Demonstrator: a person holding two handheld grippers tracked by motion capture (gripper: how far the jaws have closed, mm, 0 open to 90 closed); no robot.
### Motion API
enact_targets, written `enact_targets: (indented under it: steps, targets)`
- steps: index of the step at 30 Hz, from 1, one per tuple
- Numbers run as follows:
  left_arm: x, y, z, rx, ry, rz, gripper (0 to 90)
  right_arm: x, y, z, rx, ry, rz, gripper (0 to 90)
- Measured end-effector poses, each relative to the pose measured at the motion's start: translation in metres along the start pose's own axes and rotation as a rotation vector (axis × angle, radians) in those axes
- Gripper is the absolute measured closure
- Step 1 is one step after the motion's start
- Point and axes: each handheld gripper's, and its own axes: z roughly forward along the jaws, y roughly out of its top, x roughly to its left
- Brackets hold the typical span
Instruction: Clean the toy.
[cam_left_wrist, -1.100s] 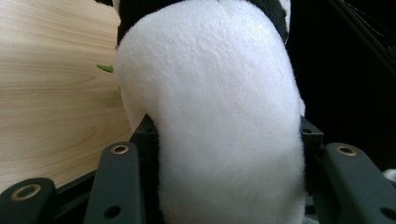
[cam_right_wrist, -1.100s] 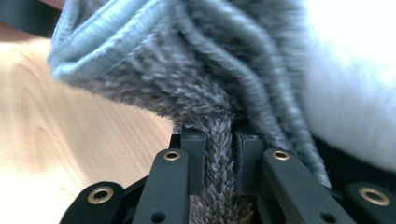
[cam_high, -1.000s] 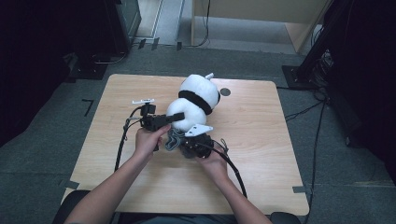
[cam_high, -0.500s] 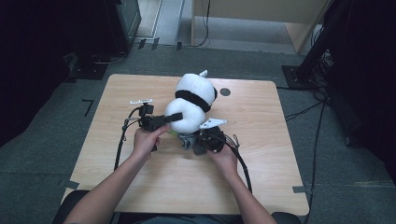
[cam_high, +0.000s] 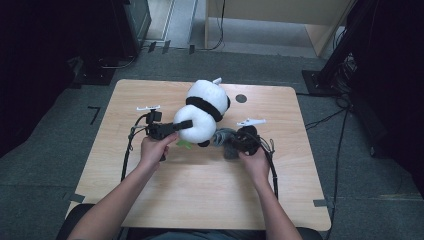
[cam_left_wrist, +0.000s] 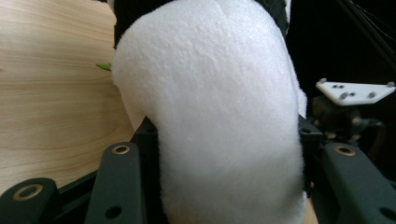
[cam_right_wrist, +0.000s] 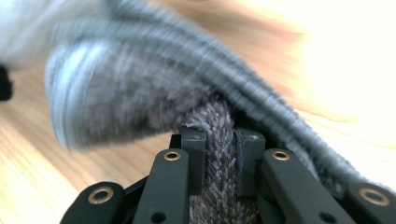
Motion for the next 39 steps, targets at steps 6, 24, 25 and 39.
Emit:
enact_targets:
  steps: [6,24,25,39]
  targets:
    - [0.004,0.004,-0.002,-0.004,0.03,0.009,46.5,-0.007,0.015,-0.039,-0.117,0.005,0.034,78.5]
    - [-0.027,-0.009,0.016,0.029,0.103,0.208,46.1,0.082,0.036,-0.04,-0.225,0.185,-0.126,75.9]
    - [-0.029,-0.01,0.017,0.032,0.097,0.212,46.1,0.085,0.035,-0.037,-0.219,0.188,-0.133,76.6]
    - [-0.021,-0.006,0.012,0.01,0.087,0.124,46.3,0.119,0.018,-0.011,-0.212,0.201,-0.246,80.1]
